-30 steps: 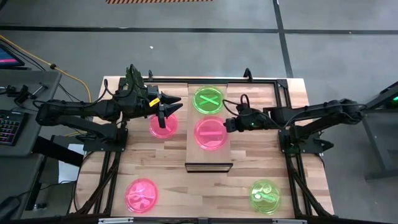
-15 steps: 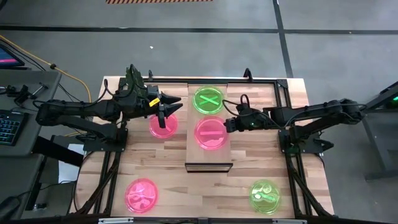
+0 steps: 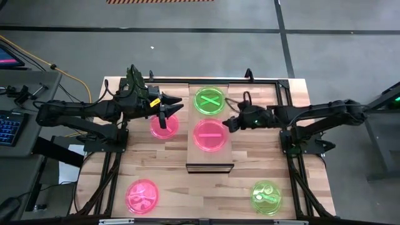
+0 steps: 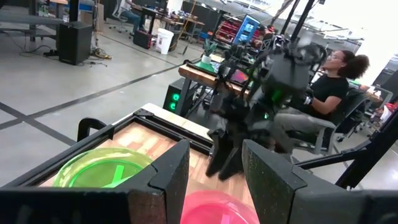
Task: Place and stack plates onto a shelf
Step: Put the top right pink plate on the shelf
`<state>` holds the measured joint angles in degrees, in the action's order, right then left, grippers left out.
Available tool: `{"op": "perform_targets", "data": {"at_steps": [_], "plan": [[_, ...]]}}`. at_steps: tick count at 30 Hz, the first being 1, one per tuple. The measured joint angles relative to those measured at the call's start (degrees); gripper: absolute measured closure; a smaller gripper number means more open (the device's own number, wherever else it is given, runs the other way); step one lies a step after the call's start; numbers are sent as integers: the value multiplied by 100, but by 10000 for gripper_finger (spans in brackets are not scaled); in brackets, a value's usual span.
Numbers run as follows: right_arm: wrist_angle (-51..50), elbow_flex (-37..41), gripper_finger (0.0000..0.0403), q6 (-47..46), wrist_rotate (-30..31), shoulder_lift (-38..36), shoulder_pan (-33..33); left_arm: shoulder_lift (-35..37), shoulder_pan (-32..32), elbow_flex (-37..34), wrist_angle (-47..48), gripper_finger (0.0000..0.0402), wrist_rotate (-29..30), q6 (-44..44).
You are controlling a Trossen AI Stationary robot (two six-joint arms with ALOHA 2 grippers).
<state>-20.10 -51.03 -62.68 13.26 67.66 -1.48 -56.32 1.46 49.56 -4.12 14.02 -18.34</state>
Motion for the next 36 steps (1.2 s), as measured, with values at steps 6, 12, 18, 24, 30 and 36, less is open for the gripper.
{"op": "perform_targets", "data": {"at_steps": [6, 12, 18, 24, 30, 36], "plan": [[-80, -388, 206, 945, 95, -574, 274, 357, -23, 9, 474, 261, -798, -231], [-142, -513, 206, 1378, 368, -1041, 351, 499, -484, 9, 2998, 261, -809, -992], [-483, -514, 206, 1405, 569, -1107, 351, -472, -881, 2, 4819, 261, -177, -1629], [-621, -513, 206, 1365, 577, -1060, 351, -1885, -134, 1, 5042, 261, -650, -1264], [-708, -513, 206, 1369, 575, -1054, 351, -2821, 264, -2, 4981, 261, -1366, -575], [-812, -513, 206, 1369, 575, -1054, 351, -3066, 264, 0, 4707, 261, -1423, -356]]}}
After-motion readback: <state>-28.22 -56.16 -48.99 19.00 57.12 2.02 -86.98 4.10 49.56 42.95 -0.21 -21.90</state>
